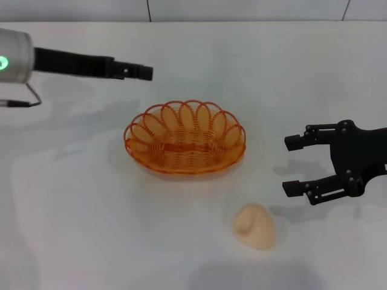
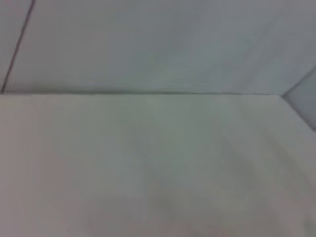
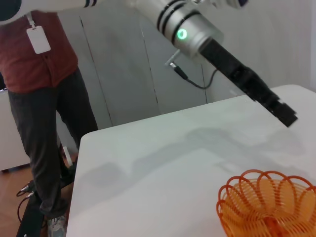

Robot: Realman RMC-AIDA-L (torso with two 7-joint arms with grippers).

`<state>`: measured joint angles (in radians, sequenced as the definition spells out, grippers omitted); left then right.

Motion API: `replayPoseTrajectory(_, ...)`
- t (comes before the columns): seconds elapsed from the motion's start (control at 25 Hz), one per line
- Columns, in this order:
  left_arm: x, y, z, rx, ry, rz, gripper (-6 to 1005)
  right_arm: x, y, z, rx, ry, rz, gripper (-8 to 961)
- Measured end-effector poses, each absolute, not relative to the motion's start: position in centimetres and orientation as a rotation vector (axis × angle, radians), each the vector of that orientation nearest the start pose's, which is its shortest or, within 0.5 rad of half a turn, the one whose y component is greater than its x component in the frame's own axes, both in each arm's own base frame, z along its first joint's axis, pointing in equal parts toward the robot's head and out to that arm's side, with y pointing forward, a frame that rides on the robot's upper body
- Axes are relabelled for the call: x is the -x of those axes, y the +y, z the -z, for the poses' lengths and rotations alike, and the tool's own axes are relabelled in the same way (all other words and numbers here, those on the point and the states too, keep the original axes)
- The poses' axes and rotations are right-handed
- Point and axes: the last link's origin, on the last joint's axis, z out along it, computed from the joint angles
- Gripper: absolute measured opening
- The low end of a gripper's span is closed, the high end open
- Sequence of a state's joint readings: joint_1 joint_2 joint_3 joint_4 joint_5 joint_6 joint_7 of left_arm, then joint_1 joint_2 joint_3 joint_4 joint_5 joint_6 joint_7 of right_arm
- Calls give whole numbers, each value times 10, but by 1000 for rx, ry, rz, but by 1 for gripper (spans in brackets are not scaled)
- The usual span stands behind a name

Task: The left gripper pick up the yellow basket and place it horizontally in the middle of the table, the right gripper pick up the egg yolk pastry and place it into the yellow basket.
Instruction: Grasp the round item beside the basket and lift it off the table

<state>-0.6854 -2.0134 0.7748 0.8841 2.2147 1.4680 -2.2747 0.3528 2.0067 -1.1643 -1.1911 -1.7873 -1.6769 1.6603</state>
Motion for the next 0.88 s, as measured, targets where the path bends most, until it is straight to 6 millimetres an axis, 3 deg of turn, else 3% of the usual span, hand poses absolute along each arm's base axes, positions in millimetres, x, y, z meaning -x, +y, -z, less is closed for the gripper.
replayPoseTrajectory(0.24,230,371,-71,2616,-1125,437,893,-209,301,-32,3002,343,-480,856)
replayPoseTrajectory(0.6,242,332,-84,2807,-861,342,893,-211,304,-23,2995,383,-418,855)
replayPoseTrajectory(0.88,250,321,-89,2849,-759,306,893,-209,305,-14,2998,427,-356,854)
